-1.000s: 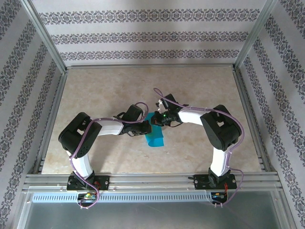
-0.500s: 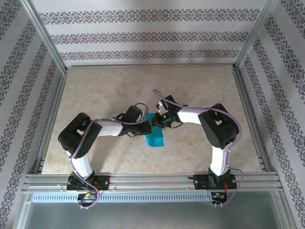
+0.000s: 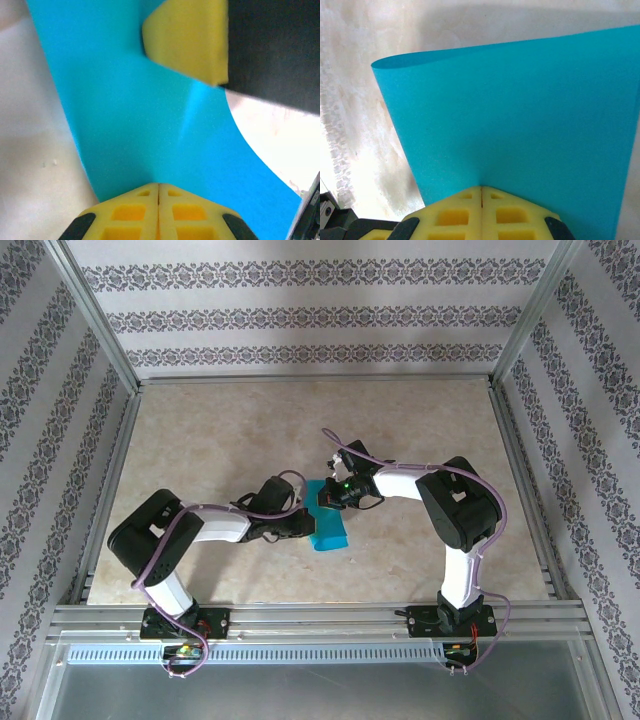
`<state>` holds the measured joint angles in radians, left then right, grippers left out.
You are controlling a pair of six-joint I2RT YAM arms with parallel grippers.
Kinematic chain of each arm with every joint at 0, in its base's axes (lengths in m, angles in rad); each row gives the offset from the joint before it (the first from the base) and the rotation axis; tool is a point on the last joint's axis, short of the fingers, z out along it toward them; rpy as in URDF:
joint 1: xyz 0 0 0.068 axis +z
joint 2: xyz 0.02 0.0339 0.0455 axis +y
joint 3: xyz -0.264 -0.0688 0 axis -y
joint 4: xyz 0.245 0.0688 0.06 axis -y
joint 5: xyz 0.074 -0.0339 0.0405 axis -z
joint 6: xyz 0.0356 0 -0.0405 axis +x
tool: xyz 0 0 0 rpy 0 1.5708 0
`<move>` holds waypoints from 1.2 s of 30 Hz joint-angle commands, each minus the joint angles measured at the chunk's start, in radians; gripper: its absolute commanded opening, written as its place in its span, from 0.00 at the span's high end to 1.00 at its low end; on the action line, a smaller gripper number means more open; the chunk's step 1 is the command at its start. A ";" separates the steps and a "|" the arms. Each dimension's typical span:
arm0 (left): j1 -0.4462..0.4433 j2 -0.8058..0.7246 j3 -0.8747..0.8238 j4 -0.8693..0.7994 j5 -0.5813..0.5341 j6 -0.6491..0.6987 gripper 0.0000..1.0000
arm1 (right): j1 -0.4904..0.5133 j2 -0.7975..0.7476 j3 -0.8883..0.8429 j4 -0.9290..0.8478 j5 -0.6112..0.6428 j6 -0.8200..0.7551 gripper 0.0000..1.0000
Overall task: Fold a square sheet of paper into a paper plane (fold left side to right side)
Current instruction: First fold the square sheet of paper in half at the center of the table.
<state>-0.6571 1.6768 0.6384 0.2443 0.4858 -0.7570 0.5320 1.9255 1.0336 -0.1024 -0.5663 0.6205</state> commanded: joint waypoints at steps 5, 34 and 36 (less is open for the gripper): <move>-0.036 -0.065 -0.076 -0.193 0.030 -0.035 0.91 | -0.037 0.038 -0.036 -0.060 0.126 -0.027 1.00; 0.000 0.109 0.115 -0.143 0.093 0.054 0.95 | -0.032 0.025 -0.023 -0.078 0.132 -0.038 1.00; -0.008 0.101 0.084 -0.141 0.089 0.053 0.95 | -0.032 0.025 -0.021 -0.080 0.134 -0.039 1.00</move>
<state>-0.6415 1.7695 0.7784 0.1204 0.5873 -0.6930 0.5064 1.9247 1.0321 -0.0929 -0.5510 0.6022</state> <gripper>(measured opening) 0.057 0.060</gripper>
